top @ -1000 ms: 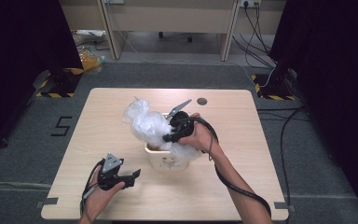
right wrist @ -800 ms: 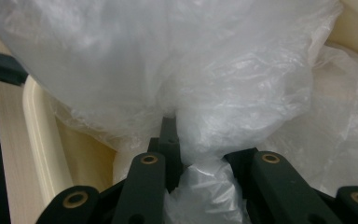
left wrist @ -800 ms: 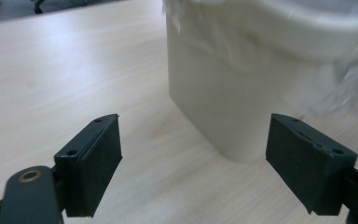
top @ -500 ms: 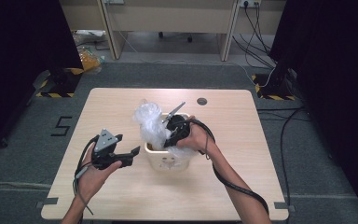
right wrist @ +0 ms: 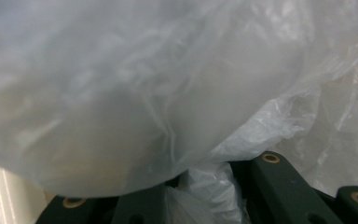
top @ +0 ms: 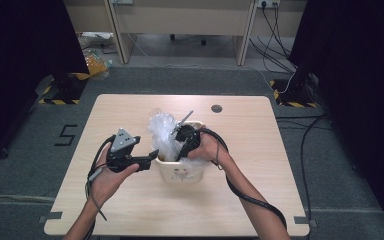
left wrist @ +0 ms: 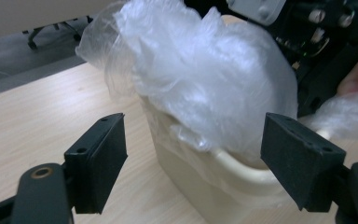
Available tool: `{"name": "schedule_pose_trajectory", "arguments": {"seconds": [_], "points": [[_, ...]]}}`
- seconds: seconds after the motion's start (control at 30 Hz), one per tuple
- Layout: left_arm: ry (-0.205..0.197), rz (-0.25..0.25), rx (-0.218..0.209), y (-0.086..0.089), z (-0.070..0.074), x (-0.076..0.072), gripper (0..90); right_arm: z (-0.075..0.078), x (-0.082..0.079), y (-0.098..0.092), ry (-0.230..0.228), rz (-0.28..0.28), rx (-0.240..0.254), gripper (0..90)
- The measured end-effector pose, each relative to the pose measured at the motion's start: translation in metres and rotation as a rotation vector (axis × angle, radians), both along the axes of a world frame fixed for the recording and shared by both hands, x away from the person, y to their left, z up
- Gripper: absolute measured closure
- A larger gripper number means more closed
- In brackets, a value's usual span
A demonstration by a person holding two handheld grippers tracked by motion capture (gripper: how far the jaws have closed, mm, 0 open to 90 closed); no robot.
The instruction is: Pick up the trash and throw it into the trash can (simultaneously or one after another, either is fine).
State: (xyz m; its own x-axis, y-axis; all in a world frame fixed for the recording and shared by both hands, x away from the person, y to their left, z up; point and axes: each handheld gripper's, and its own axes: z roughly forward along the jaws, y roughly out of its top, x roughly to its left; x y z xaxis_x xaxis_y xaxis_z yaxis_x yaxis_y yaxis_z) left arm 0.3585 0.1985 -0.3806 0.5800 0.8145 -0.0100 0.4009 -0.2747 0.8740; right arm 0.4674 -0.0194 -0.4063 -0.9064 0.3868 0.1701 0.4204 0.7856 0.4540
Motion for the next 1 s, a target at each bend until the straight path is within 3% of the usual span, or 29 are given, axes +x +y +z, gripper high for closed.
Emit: {"name": "schedule_pose_trajectory", "arguments": {"seconds": [0.1, 0.2, 0.33, 0.4, 0.43, 0.47, 0.57, 0.67, 0.73, 0.83, 1.0], "points": [[0.023, 0.001, -0.011, 0.005, -0.005, -0.002, 21.6, 0.000, 0.001, -0.002, 0.008, -0.003, 0.023, 66.9], [0.038, 0.007, -0.005, 0.011, -0.008, -0.003, 21.3, 0.004, -0.001, -0.003, 0.011, -0.014, 0.054, 54.1], [0.045, 0.013, -0.004, 0.016, -0.010, -0.004, 21.1, 0.021, -0.004, -0.009, -0.037, -0.028, 0.091, 39.0], [0.051, 0.012, -0.004, 0.016, -0.011, -0.005, 21.0, 0.032, -0.007, -0.013, -0.042, -0.052, 0.108, 37.6], [0.051, 0.011, -0.001, 0.016, -0.012, -0.006, 20.9, 0.037, -0.005, -0.017, -0.063, -0.034, 0.127, 37.2], [0.054, 0.011, -0.002, 0.016, -0.013, -0.007, 20.8, 0.043, -0.007, -0.019, -0.049, -0.056, 0.135, 36.4], [0.058, 0.008, -0.001, 0.017, -0.014, -0.008, 20.7, 0.058, -0.007, -0.030, -0.076, -0.086, 0.177, 35.3], [0.059, 0.013, -0.008, 0.019, -0.015, -0.010, 20.6, 0.076, -0.010, -0.046, -0.117, -0.104, 0.248, 35.7], [0.062, 0.017, -0.009, 0.021, -0.017, -0.010, 20.5, 0.083, -0.015, -0.055, -0.151, -0.107, 0.259, 36.0], [0.068, 0.021, -0.016, 0.023, -0.020, -0.012, 20.5, 0.089, -0.021, -0.070, -0.189, -0.134, 0.261, 36.5], [0.080, 0.026, -0.026, 0.028, -0.027, -0.017, 20.5, 0.087, -0.026, -0.098, -0.212, -0.192, 0.284, 37.0]]}}
